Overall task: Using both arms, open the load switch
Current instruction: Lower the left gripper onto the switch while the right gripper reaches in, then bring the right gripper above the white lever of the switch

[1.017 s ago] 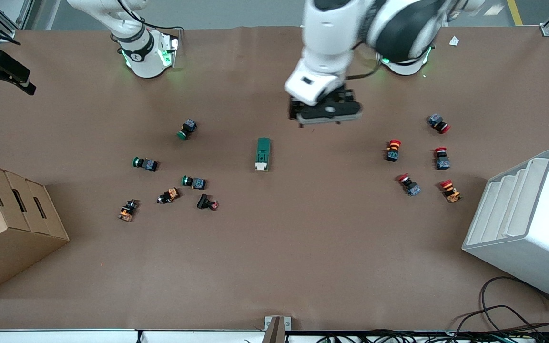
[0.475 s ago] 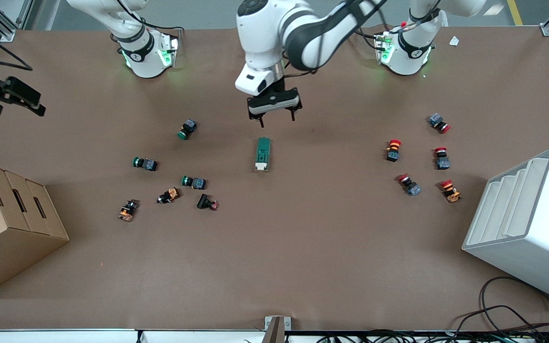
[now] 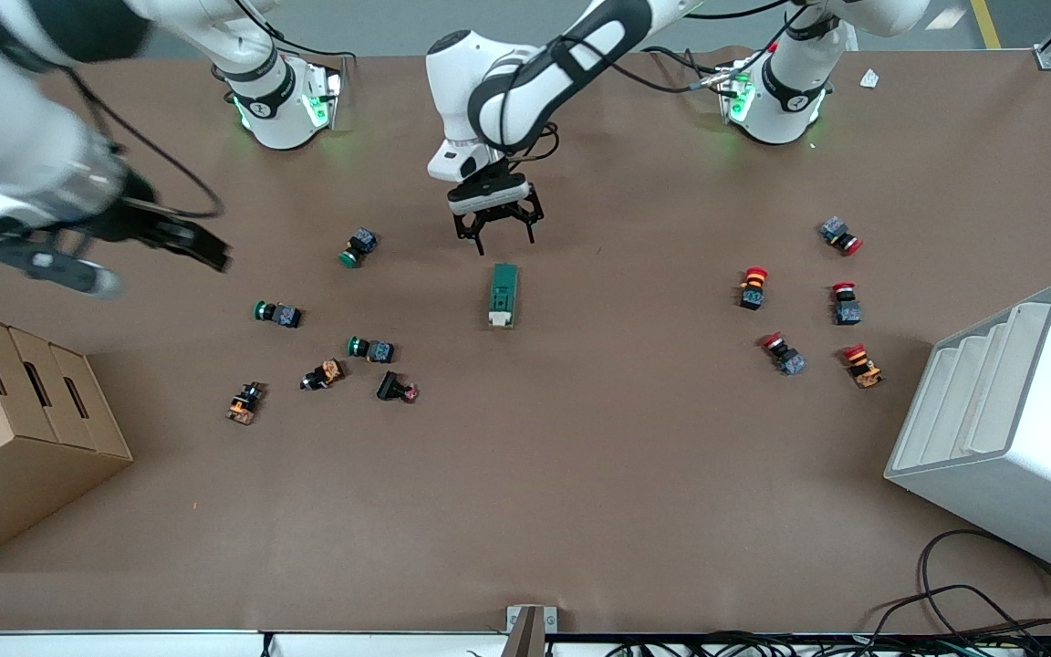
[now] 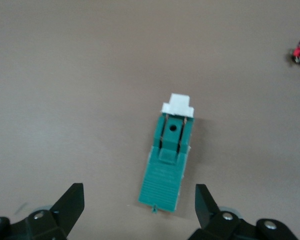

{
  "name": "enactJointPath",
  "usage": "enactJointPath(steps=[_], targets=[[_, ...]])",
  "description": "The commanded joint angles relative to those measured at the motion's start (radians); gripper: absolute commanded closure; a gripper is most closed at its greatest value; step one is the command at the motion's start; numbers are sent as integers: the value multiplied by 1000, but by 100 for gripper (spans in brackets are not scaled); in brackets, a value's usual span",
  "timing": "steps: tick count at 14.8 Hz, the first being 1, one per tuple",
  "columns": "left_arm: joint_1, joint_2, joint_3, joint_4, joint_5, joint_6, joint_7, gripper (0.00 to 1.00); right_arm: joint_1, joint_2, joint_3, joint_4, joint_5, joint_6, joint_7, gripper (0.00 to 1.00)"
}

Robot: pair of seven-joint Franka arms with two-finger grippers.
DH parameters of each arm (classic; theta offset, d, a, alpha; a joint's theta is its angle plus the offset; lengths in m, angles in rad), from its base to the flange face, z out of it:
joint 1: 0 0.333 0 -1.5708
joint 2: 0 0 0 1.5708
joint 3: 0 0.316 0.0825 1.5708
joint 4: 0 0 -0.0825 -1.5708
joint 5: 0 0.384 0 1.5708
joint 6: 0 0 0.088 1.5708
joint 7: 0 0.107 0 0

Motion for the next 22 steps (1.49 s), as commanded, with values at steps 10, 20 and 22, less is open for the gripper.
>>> enactJointPath(steps=[10,20,22], targets=[[-29,110,2,-145,691,23,-436,1,178,263,-11,4,180,147,490,0],[-81,236,40,-99,897,-128,-540,1,310,409,-11,7,171,324,739,0],[-82,239,42,-101,897,-137,-542,1,339,447,-13,7,167,327,800,0]])
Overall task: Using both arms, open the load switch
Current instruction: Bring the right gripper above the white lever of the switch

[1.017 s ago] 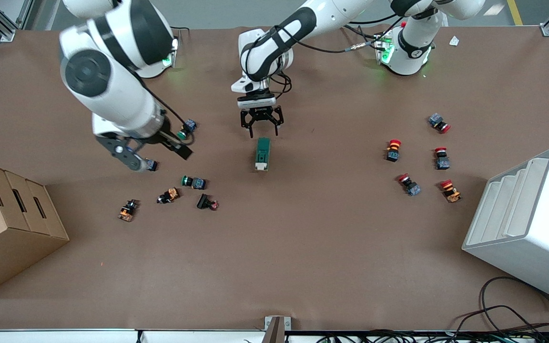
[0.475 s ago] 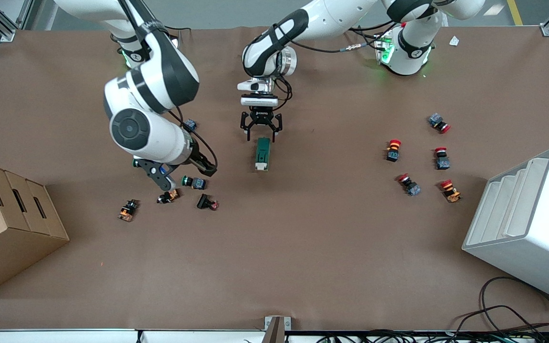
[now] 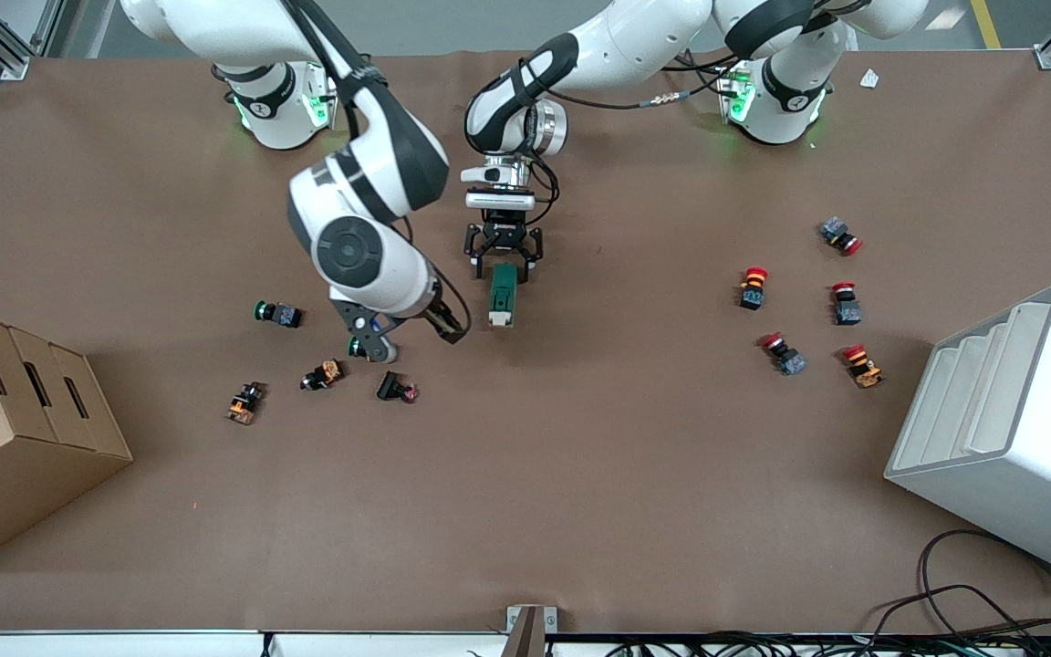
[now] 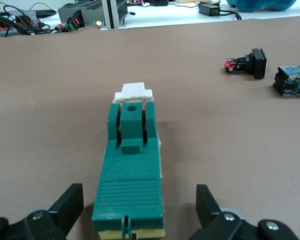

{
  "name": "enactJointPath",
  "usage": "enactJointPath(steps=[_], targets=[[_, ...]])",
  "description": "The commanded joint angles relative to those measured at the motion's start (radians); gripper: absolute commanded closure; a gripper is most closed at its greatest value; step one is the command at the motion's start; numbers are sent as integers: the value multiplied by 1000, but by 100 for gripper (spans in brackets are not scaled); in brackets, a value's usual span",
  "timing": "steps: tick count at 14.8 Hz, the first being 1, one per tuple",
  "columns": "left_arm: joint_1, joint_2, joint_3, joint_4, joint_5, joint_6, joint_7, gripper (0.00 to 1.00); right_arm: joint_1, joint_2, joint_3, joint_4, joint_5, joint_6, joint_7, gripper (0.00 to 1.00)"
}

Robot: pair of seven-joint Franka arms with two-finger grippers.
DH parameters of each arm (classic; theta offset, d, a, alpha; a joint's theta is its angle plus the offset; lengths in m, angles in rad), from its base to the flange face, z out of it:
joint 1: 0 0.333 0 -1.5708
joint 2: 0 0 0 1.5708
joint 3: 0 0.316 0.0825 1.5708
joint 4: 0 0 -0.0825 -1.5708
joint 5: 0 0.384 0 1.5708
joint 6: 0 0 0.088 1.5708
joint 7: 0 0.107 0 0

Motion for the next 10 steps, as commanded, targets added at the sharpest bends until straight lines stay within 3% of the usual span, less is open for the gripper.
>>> enactJointPath(steps=[1,10], targets=[[-15,23,12,22,23,-25,-13,1,42,59,-11,16,9,17,93,0],[-14,23,13,22,18,-28,-13,1,117,189,-12,15,-3,146,281,0]])
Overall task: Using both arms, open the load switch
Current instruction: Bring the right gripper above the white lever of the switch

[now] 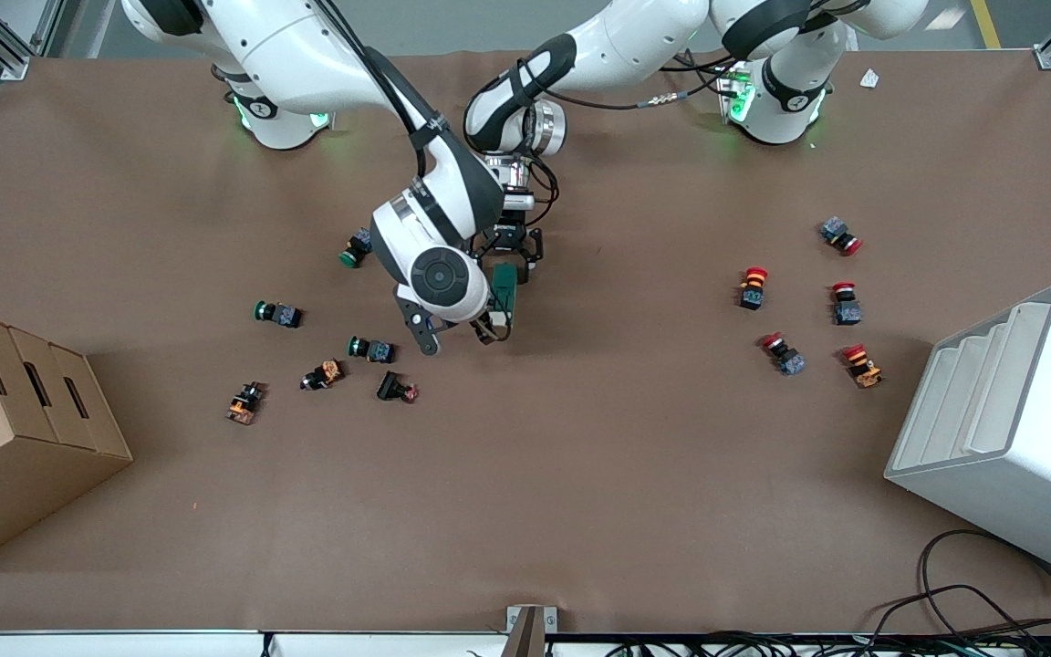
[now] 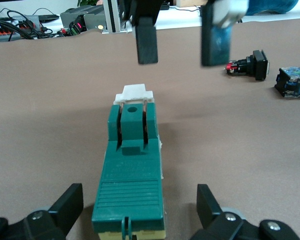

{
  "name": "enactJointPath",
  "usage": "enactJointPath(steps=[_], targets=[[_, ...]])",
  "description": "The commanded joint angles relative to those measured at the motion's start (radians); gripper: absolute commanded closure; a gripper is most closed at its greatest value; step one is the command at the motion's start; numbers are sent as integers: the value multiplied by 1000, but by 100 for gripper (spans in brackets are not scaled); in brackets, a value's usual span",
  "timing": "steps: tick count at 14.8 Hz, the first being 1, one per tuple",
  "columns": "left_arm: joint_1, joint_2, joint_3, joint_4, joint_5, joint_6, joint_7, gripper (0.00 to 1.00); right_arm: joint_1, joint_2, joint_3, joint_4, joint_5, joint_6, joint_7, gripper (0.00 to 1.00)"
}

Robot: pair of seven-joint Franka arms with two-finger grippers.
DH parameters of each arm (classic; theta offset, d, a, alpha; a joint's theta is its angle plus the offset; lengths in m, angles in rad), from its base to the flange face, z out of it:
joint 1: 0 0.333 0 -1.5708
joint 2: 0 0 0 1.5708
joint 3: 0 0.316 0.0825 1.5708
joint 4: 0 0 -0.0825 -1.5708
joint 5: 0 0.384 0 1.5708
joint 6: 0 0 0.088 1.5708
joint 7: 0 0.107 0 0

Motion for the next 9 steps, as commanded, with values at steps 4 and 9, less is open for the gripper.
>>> enactJointPath(steps=[4,9], targets=[[-6,18,13,19,11,-18,-11,1,36,55,-13,10,-5,68,68,0],[-9,16,11,12,2,-30,-14,1,59,52,-12,13,-11,39,62,0]])
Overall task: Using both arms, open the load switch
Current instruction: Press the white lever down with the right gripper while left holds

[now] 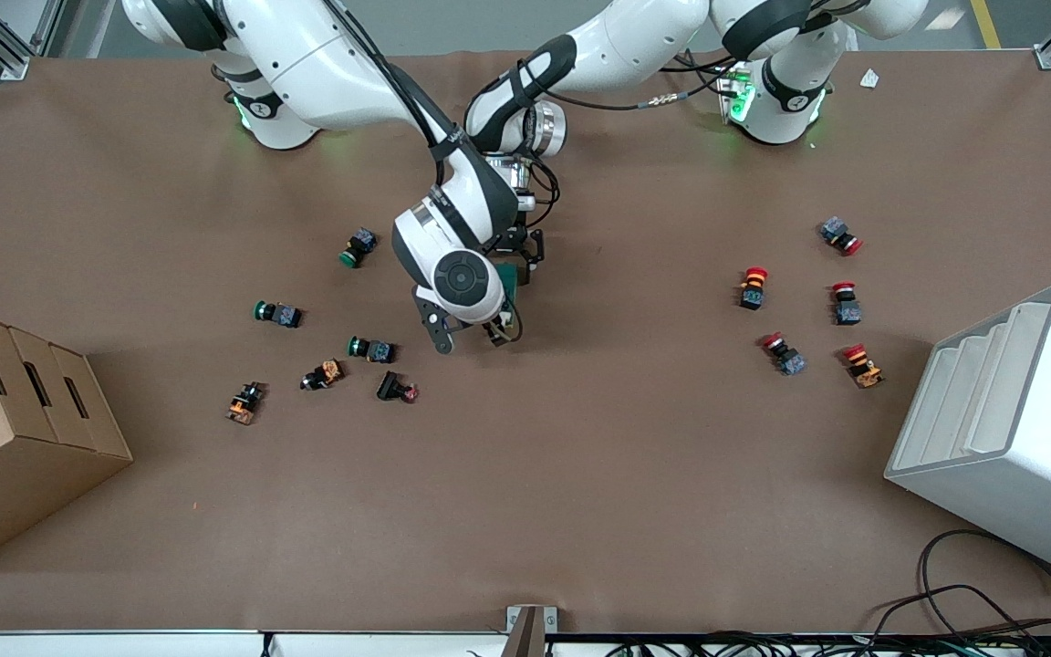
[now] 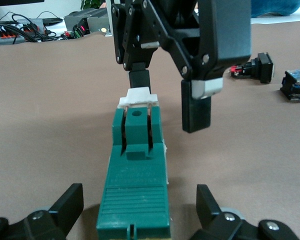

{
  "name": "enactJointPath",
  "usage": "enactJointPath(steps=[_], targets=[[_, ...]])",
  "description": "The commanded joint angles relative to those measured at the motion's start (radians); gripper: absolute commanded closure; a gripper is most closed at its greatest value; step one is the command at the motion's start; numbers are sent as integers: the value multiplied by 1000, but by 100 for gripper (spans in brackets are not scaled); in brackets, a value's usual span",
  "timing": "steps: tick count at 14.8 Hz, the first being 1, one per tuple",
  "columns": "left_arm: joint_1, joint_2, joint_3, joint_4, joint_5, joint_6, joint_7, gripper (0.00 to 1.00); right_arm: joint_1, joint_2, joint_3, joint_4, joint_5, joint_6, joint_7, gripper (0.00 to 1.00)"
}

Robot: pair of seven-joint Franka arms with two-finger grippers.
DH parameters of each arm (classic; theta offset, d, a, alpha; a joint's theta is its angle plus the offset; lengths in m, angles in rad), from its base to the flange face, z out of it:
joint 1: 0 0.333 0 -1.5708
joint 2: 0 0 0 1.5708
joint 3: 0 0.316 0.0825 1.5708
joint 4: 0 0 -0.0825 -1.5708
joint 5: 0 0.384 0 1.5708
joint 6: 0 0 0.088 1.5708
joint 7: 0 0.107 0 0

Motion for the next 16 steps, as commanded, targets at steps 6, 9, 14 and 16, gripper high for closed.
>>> enactJointPath(steps=[6,9,14,16], targets=[[-9,17,6,12,8,-17,-12,1,35,-22,-3,95,0,-241,11,0],[-9,16,8,13,8,-17,-12,0,51,-25,-1,93,0,-297,10,0],[-7,16,6,15,11,-17,-10,0,93,-18,-1,72,0,-304,14,0],[-6,13,6,9,11,-17,-10,0,114,-16,-1,61,0,-304,16,0]])
